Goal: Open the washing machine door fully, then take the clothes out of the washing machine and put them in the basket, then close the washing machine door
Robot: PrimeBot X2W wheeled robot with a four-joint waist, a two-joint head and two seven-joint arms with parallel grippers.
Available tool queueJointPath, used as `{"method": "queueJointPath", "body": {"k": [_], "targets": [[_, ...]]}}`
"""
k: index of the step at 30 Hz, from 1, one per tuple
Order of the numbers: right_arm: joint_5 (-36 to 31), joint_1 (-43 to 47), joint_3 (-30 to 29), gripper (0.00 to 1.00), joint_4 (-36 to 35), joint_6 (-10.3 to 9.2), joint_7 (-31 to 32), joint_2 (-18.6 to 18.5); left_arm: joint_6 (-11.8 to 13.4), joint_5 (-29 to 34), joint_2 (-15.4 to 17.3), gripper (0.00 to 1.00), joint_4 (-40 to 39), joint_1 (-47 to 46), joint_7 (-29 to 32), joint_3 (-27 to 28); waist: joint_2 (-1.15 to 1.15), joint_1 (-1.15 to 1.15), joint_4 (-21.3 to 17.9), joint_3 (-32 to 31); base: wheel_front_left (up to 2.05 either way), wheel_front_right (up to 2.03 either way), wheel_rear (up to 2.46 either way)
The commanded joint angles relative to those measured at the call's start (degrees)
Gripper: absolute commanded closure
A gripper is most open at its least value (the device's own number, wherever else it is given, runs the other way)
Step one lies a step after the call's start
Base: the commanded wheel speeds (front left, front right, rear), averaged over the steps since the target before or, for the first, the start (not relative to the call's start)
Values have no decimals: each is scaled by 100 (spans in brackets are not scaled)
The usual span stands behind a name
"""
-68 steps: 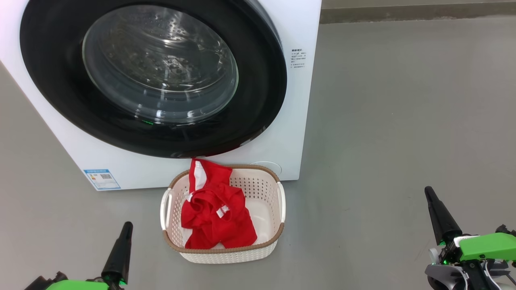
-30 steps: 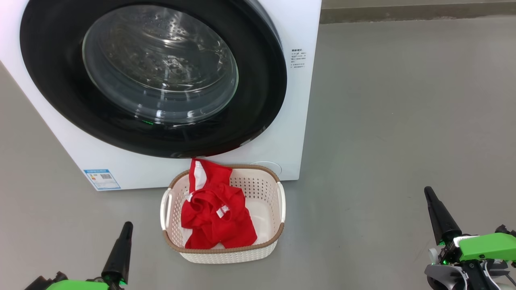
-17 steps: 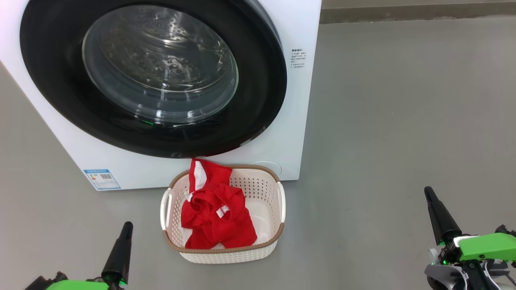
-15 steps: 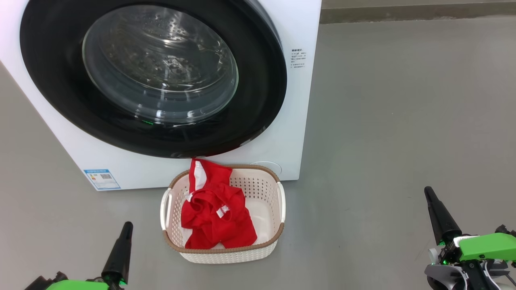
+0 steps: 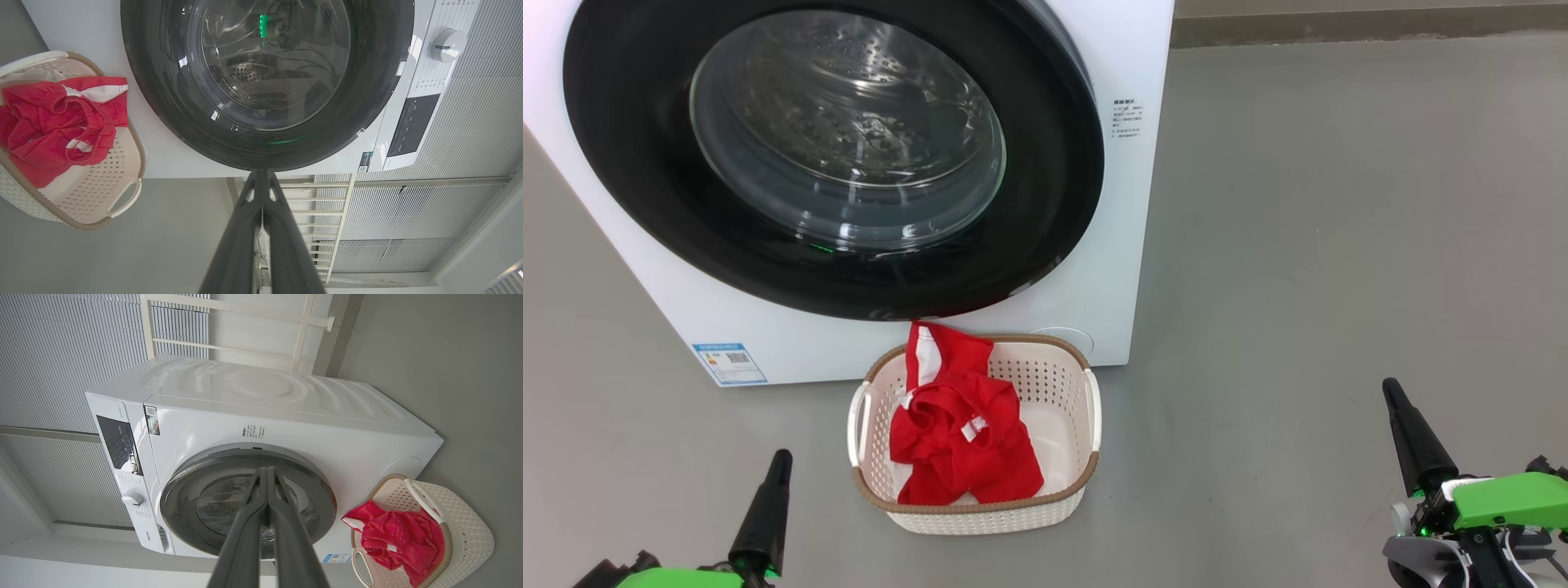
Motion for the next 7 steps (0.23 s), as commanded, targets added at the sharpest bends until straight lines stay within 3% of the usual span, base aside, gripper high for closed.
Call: {"method": "queueJointPath", "body": {"k": [1,7], "targets": [[32,-240,89,100,-139,-4,38,-46,-41,-39,104,100,-118,-238,20,153,0,0,0,0,0,0,0],[32,-240,89,100,-139,-4,39,-46,-41,-39,104,100,-118,-238,20,153,0,0,0,0,0,0,0]]}}
